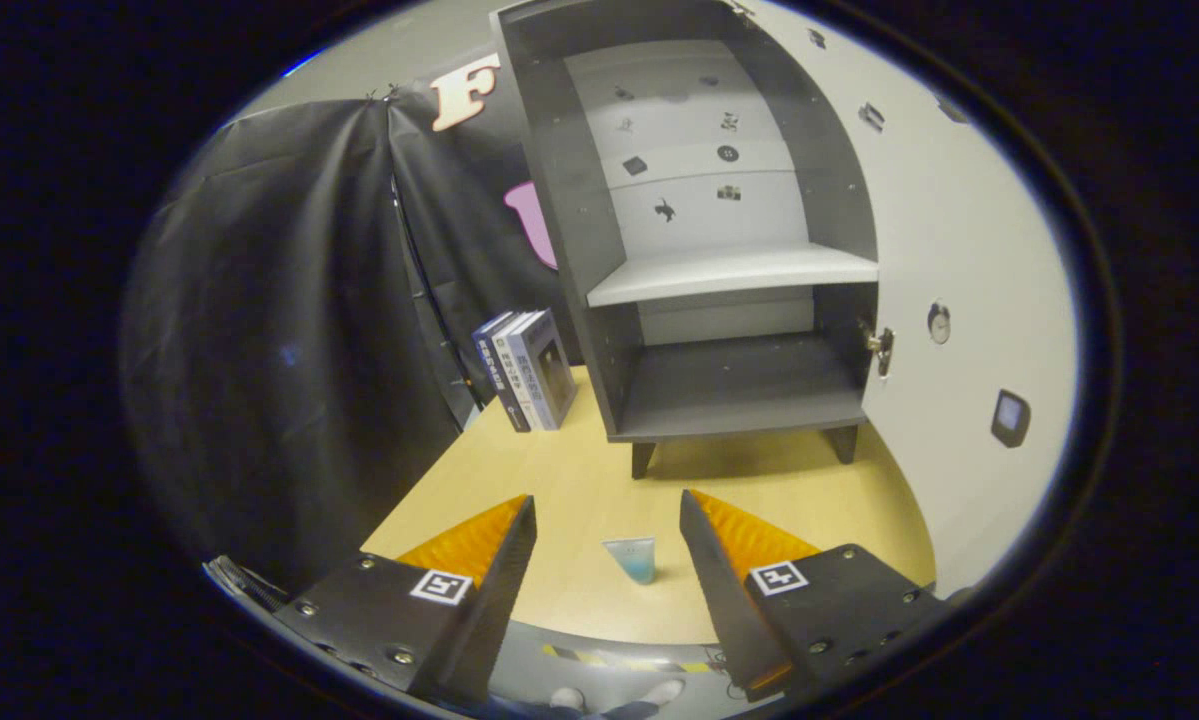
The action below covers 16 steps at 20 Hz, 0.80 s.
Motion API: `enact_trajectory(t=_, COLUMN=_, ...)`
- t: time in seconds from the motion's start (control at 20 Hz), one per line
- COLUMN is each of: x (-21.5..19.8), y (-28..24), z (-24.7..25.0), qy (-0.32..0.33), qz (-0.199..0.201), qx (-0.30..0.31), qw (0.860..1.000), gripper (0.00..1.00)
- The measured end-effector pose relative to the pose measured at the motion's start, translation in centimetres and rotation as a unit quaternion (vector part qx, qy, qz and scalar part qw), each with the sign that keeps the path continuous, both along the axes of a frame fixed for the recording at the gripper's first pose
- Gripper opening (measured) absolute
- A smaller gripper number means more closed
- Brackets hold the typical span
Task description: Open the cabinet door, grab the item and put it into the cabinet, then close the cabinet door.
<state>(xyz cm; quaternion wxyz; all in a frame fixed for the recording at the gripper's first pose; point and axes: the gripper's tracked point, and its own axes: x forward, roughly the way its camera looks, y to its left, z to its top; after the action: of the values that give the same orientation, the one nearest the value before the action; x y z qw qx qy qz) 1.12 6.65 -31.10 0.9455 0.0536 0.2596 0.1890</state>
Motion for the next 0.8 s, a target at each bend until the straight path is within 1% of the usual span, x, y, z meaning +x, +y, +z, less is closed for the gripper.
enact_trajectory(t=0.2, x=2.1, y=1.4, z=-5.8, qy=0.024, qz=0.003, qx=-0.035, qw=0.999, gripper=0.86)
enact_trajectory(t=0.35, x=2.8, y=2.2, z=-10.0, qy=0.048, qz=0.017, qx=-0.068, qw=0.996, gripper=0.87)
enact_trajectory(t=0.45, x=3.5, y=2.4, z=-12.1, qy=0.063, qz=0.019, qx=-0.072, qw=0.995, gripper=0.87)
enact_trajectory(t=0.6, x=4.6, y=2.5, z=-15.4, qy=0.08, qz=0.01, qx=-0.084, qw=0.993, gripper=0.87)
enact_trajectory(t=0.75, x=5.1, y=2.8, z=-17.8, qy=0.094, qz=0.001, qx=-0.082, qw=0.992, gripper=0.87)
enact_trajectory(t=0.8, x=5.2, y=2.9, z=-18.4, qy=0.101, qz=0.002, qx=-0.077, qw=0.992, gripper=0.79)
